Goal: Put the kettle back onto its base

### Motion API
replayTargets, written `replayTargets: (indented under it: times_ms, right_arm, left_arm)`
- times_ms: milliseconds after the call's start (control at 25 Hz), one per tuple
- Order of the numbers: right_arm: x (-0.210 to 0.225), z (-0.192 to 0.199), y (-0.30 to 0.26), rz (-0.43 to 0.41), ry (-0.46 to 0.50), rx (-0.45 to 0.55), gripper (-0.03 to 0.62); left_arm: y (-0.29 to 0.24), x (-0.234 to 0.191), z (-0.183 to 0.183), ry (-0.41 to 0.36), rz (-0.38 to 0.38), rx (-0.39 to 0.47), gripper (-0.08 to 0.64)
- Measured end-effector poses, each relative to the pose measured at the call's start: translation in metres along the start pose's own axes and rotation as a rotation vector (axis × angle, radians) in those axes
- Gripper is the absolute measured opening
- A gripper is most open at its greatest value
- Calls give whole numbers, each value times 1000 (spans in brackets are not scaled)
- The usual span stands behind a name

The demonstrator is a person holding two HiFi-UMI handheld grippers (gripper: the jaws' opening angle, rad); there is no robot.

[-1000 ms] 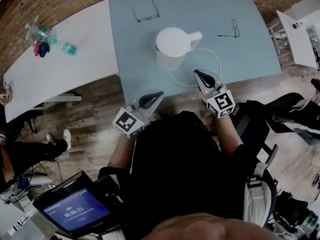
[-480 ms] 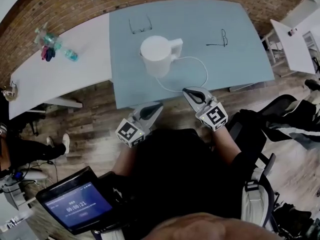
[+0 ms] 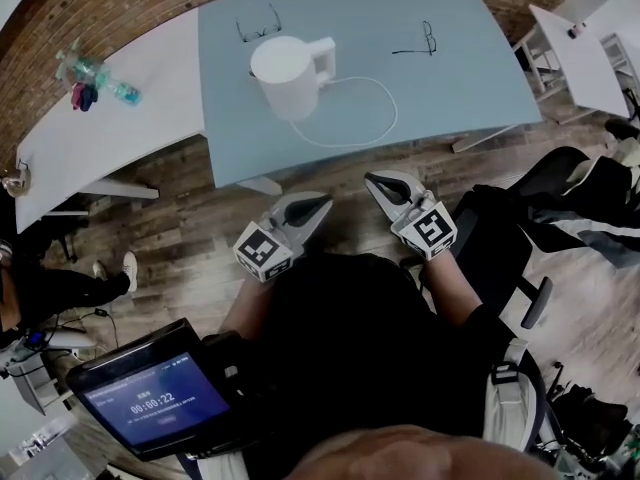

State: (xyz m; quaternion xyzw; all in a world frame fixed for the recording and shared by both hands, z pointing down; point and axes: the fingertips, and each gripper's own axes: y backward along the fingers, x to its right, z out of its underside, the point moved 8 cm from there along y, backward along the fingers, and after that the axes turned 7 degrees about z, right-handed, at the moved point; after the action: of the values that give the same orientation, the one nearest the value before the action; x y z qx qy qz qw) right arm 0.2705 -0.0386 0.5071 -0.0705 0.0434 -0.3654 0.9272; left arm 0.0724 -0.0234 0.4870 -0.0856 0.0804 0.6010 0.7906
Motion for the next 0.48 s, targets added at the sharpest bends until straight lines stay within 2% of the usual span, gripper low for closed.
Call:
replayTargets:
  times_ms: [200,480]
  right_arm:
    - [-1,4,9,25,-19,15,3]
    - [-4,-8,34,69,-19,70,3]
  left_arm:
    - [-6,3,6,-12,33,-21,2]
    - [-12,23,-5,-54,68,-13,2]
